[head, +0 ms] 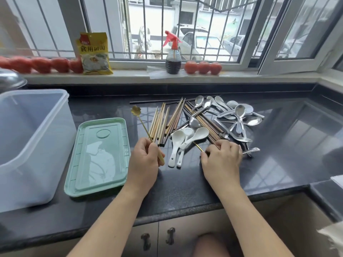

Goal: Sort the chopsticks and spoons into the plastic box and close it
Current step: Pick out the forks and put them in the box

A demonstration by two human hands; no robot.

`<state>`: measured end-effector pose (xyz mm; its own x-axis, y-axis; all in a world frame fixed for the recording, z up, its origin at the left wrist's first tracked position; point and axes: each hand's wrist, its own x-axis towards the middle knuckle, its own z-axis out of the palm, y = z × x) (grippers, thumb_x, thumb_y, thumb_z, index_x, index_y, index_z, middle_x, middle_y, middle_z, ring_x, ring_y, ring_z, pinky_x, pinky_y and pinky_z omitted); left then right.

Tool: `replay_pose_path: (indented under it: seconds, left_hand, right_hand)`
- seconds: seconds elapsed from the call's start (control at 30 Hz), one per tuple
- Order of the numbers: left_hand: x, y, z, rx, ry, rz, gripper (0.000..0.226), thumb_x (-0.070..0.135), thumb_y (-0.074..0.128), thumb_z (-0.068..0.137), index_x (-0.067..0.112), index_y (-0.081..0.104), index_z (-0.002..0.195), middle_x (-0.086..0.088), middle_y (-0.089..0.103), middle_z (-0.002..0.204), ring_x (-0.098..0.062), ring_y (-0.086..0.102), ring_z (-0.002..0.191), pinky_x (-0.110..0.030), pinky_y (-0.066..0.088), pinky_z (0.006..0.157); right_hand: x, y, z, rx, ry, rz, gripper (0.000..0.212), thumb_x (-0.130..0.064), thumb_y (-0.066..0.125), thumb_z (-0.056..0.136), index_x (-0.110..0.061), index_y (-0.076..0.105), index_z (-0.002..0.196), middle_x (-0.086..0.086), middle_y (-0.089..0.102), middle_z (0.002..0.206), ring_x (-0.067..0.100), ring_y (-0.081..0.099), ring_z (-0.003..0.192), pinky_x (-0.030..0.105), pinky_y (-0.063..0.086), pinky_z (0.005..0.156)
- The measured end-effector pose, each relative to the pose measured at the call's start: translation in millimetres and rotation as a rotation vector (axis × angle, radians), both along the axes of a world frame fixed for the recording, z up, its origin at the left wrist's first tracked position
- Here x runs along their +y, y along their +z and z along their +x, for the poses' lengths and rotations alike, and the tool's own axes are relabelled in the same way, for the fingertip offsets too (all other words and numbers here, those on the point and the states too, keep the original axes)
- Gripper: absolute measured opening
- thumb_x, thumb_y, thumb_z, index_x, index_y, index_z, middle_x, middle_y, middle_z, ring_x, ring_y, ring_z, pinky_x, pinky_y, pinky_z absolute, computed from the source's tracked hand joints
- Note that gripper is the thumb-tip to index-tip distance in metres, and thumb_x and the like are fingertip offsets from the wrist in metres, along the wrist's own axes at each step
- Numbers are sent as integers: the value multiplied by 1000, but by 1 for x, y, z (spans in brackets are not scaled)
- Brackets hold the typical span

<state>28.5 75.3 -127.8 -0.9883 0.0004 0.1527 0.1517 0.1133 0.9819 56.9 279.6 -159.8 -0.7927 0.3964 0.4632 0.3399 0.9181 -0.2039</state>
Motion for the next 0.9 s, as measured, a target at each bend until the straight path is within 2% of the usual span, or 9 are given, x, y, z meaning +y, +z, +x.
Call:
replay_pose_path:
  seconds: [0.1, 0.23, 0.3, 0.43, 0.53, 0.7, 0.83, 0.9]
  left_hand:
    - [0, 0, -1, -1, -5, -6, 17, 9, 47, 99, 6, 54, 85, -14, 67, 71, -14, 58, 56, -39, 51, 66]
    - [0, -1, -2, -4, -1, 4, 16, 9, 47, 100, 3, 54, 87, -14, 67, 71, -15, 58, 57, -42, 52, 68]
    - [0, -1, -2, -1, -4, 1, 16, 10, 46, 100, 3, 54, 87, -13, 67, 70, -15, 59, 57, -43, 53, 68]
    - [-1, -2, -1, 2, -13, -9, 17, 10, 46, 100, 5, 54, 86, -11, 67, 70, -14, 59, 57, -38, 52, 66]
    - [-1, -2, -1, 3, -23, -12, 17, 10, 46, 99, 4, 54, 85, -11, 67, 69, -14, 59, 57, -35, 50, 65]
    - [-3, 0, 1, -27, -34, -1, 18, 9, 47, 99, 4, 55, 84, -15, 67, 72, -15, 59, 58, -30, 51, 59]
    - [-3, 2, 4, -38, -67, 12, 17, 6, 45, 99, 3, 52, 84, -13, 64, 70, -19, 58, 56, -32, 54, 49]
    - [-3, 2, 5, -31, -85, -6, 16, 6, 45, 99, 2, 52, 85, -16, 64, 71, -17, 59, 54, -35, 54, 50]
  right_hand:
    - [-5, 4, 6, 39, 70, 55, 15, -28, 78, 82, -13, 76, 83, 8, 62, 112, 32, 43, 113, 60, 36, 107]
    - [-17, 2, 31, 65, 186, 126, 21, -29, 65, 90, -15, 79, 87, 3, 64, 114, 30, 46, 118, 58, 26, 115]
    - [-22, -4, 49, 93, 239, 112, 24, -28, 60, 91, -15, 80, 91, -1, 64, 109, 29, 47, 117, 56, 29, 113]
    - [-26, -16, 78, 125, 346, 62, 35, -34, 53, 96, -14, 75, 116, -4, 62, 107, 26, 50, 111, 44, 40, 101]
    - [-21, -22, 92, 130, 417, 4, 44, -40, 50, 99, -14, 68, 129, -5, 62, 115, 22, 53, 111, 41, 46, 95]
    - [-16, -35, 111, 193, 495, -95, 43, -44, 57, 97, -15, 70, 126, -10, 63, 130, 19, 55, 124, 44, 44, 101]
    - [-15, -41, 113, 284, 535, -164, 34, -34, 62, 94, -15, 75, 119, -10, 67, 126, 18, 57, 123, 45, 45, 101]
    - [-16, -45, 115, 336, 534, -188, 29, -27, 62, 96, -12, 76, 116, -9, 69, 122, 19, 59, 120, 44, 47, 100]
